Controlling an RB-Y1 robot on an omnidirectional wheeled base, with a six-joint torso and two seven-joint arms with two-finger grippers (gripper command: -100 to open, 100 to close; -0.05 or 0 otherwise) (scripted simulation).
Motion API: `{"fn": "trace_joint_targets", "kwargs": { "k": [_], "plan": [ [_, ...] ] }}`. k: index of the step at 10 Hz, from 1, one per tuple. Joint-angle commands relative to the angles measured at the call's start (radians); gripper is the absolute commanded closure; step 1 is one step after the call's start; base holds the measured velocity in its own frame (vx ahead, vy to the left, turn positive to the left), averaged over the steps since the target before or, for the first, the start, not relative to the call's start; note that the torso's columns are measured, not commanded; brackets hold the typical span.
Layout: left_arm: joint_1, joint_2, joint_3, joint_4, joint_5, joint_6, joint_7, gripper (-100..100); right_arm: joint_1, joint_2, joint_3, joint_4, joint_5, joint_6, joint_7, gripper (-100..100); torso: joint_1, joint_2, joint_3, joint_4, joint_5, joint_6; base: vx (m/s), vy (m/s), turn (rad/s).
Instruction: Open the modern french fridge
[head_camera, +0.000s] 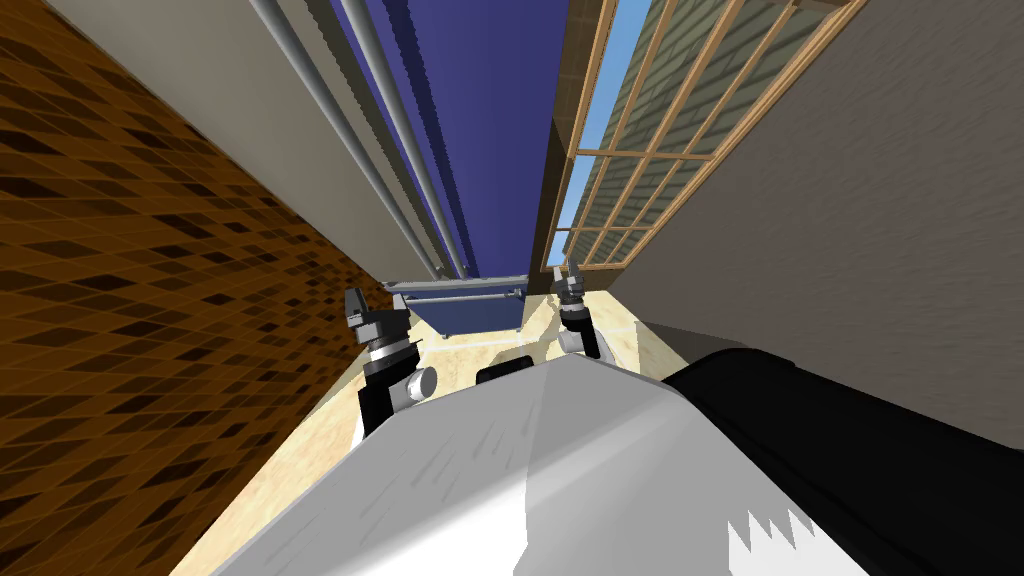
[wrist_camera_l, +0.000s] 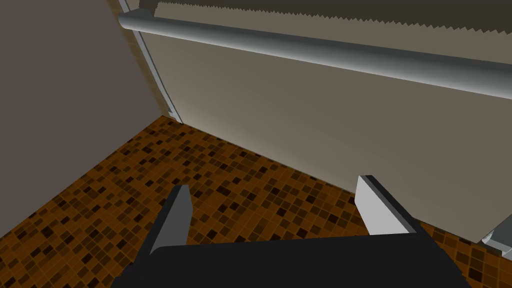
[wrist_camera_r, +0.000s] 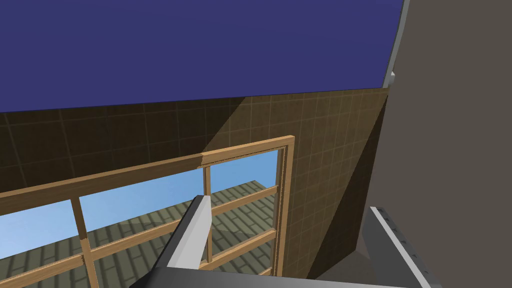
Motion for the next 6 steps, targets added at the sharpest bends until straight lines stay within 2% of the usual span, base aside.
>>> {"fn": "trace_joint_targets", "kwargs": {
  "k": [1, 6],
  "plan": [
    [0.0, 0.0, 0.0, 0.0, 0.0, 0.0, 0.0, 0, 0.0, 0.0, 0.0, 0.0, 0.0, 0.0, 0.0, 0, 0.0, 0.04, -0.082, 0.041, 0.0, 0.0, 0.0, 0.0, 0.0],
    [0.0, 0.0, 0.0, 0.0, 0.0, 0.0, 0.0, 0, 0.0, 0.0, 0.0, 0.0, 0.0, 0.0, 0.0, 0, 0.0, 0.396, -0.792, 0.396, 0.0, 0.0, 0.0, 0.0, 0.0]
  ]
}}
